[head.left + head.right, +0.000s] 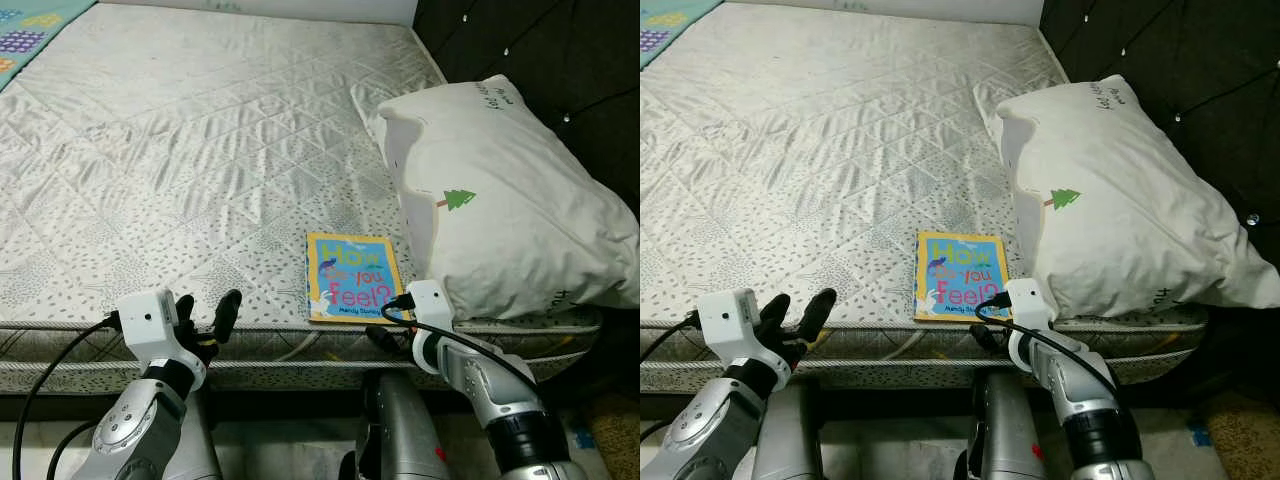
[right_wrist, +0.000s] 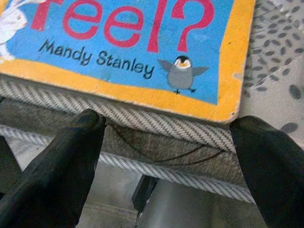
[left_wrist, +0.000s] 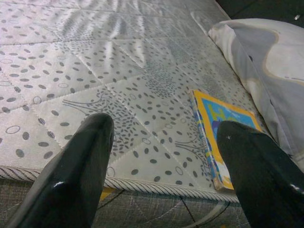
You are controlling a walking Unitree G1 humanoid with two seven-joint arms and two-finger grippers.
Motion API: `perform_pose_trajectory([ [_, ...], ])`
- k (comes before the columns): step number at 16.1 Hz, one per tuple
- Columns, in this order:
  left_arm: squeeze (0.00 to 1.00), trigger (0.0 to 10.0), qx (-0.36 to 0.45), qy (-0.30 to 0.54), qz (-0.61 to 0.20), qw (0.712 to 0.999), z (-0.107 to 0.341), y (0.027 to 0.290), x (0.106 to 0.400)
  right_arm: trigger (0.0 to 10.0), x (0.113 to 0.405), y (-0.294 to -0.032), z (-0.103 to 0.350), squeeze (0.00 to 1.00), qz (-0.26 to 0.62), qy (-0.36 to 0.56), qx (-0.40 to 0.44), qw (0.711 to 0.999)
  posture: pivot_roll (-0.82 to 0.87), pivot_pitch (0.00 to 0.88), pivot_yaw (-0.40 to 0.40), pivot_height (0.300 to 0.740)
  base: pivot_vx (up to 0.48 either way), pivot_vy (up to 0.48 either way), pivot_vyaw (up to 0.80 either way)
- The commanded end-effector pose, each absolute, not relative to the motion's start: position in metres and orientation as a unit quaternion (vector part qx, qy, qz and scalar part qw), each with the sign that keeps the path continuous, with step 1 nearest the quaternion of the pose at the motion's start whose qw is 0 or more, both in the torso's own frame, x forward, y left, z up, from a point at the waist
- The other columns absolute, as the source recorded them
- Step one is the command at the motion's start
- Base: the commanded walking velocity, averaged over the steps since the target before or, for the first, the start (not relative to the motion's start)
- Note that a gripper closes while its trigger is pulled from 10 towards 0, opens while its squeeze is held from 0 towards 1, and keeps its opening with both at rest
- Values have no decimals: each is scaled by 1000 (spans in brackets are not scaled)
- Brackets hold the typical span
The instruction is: Clean up the room
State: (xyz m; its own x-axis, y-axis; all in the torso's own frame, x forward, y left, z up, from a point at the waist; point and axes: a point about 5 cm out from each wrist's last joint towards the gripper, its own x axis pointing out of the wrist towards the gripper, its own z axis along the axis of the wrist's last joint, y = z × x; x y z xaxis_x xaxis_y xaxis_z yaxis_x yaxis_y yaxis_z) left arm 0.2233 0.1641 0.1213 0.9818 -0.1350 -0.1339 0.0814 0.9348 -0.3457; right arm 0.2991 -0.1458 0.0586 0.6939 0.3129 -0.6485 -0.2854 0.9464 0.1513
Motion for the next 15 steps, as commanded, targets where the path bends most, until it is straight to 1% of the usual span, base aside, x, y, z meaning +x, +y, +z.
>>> perform_pose_trajectory([
  [1,0,10000,-173,87,-58,979,118,162,224,10000,296,-146,60,0,167,358,23,918,88,86,-91,514,0,0,0],
  [6,0,10000,-172,87,-60,980,118,163,225,10000,294,-142,60,0,177,359,29,916,88,86,-86,514,0,0,0],
  [8,0,10000,-171,87,-59,980,118,163,225,10000,297,-146,63,0,164,341,27,925,88,83,-85,514,0,0,0],
  [9,0,10000,-171,87,-59,980,118,163,225,10000,302,-153,70,0,145,317,24,937,87,78,-84,514,0,0,0],
  [11,0,10000,-171,88,-60,980,117,164,226,10000,306,-161,81,0,126,282,20,951,82,68,-80,514,0,0,0],
  [15,0,10000,-163,86,-69,980,117,163,230,10000,308,-176,94,0,104,233,37,966,72,33,-72,514,0,0,0],
])
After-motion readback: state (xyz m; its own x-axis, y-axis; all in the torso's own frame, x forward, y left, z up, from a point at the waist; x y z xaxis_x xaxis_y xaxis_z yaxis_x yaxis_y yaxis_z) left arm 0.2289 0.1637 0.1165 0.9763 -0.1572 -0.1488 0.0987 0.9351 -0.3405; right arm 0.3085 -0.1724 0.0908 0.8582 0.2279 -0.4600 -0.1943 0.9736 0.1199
